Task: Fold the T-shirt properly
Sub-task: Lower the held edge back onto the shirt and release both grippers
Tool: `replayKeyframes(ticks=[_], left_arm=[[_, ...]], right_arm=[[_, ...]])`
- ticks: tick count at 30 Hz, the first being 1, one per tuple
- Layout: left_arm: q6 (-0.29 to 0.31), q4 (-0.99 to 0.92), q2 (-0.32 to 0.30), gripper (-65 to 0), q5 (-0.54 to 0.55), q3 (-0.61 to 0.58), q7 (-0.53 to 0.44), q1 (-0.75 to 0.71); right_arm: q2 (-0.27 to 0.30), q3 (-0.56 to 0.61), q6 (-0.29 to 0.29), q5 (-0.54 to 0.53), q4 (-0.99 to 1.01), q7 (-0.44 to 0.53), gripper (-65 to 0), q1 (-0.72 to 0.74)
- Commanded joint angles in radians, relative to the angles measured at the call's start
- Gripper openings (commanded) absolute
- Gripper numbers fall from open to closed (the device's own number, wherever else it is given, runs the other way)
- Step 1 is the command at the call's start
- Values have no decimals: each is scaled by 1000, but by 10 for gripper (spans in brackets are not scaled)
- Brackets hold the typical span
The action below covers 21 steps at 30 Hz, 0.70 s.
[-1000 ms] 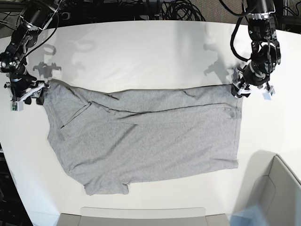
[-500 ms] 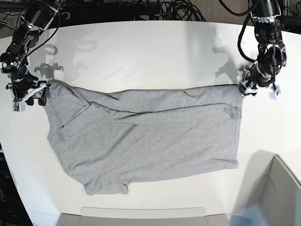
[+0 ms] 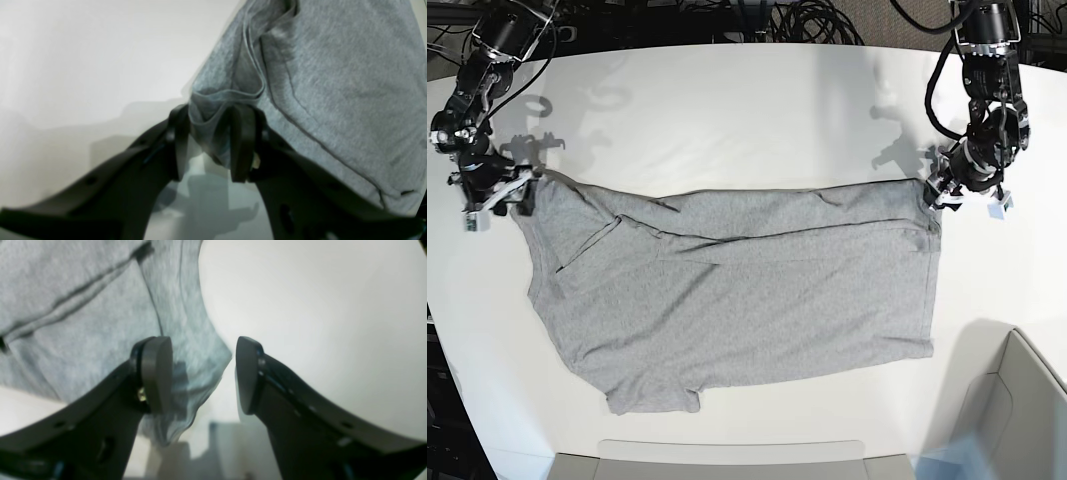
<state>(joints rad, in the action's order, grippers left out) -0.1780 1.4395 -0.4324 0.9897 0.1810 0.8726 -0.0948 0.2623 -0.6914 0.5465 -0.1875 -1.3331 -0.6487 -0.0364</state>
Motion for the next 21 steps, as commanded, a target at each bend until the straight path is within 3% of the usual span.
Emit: replayKeyframes(ticks=[1, 4, 7, 9, 17, 21], left_arm=[[25, 11, -10, -426, -1, 1, 21, 7], [105, 7, -10, -495, -9, 1, 21, 8], [87, -1, -10, -624, -10, 5, 20, 8], [84, -33, -10, -650, -10, 8, 20, 8], [91, -121, -16, -650, -10, 8, 20, 36], [91, -121, -16, -650, -9, 10, 23, 34]], right_arm=[[13, 12, 11, 3, -3, 16, -393, 13], [5, 35, 11, 59, 27, 16, -502, 20], [-4, 32, 8, 90, 47, 16, -603, 40], [-1, 31, 7, 116, 63, 16, -650, 57], [-1, -34, 7, 234, 77, 16, -628, 115], [-1, -46, 8, 243, 77, 16, -634, 114]])
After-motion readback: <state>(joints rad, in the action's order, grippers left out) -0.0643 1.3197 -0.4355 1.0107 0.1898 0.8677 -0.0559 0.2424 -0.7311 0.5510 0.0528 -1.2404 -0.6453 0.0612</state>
